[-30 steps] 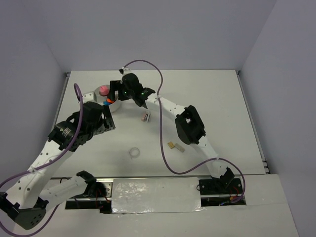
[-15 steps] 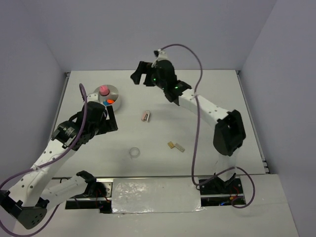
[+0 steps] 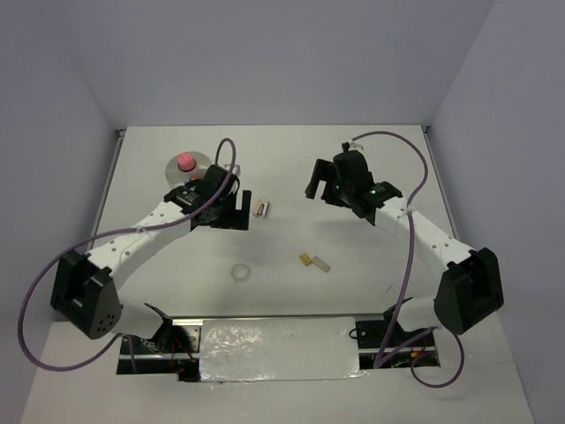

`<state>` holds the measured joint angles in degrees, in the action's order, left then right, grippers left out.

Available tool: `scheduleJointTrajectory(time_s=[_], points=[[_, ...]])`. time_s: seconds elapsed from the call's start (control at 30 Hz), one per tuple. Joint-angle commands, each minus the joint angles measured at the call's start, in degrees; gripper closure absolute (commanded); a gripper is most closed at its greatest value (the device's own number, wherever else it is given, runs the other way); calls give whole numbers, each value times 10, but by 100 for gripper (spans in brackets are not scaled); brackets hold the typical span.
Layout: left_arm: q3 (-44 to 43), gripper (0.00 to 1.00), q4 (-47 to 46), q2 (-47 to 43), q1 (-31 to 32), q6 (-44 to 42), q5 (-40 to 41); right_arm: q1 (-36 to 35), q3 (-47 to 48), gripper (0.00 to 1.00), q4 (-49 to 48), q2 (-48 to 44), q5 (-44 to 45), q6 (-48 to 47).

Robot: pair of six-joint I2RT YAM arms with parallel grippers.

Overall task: Sort the stationery into containers
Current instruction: Pick up the stationery from the center of the board.

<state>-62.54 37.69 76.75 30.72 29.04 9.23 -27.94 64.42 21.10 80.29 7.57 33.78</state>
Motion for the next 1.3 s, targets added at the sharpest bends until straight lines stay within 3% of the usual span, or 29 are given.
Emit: scheduleJointTrajectory(time_s=[0.0, 0.23, 0.47, 0.57, 0.8, 0.93, 1.27], points=[[-48, 1, -89, 52, 14, -41, -21, 10, -38, 0, 24, -73, -19, -7], [-99, 1, -137, 190, 29, -50, 21, 27, -89, 0, 63, -195, -57, -20], [-115, 3, -150, 230, 29, -50, 16, 29, -133, 1, 90, -238, -88, -23], [-116, 4, -143, 226, 29, -34, 18, 25, -162, 6, 72, -217, -142, -69], [-124, 3, -93, 183, 29, 1, 32, -11, -189, 40, 82, -135, -127, -173], [-137, 2, -54, 169, 29, -4, 37, -47, -200, 42, 79, -102, -116, -211], [-175, 1, 0, 106, 29, -11, -11, -84, -203, 43, 69, -35, -83, -195]])
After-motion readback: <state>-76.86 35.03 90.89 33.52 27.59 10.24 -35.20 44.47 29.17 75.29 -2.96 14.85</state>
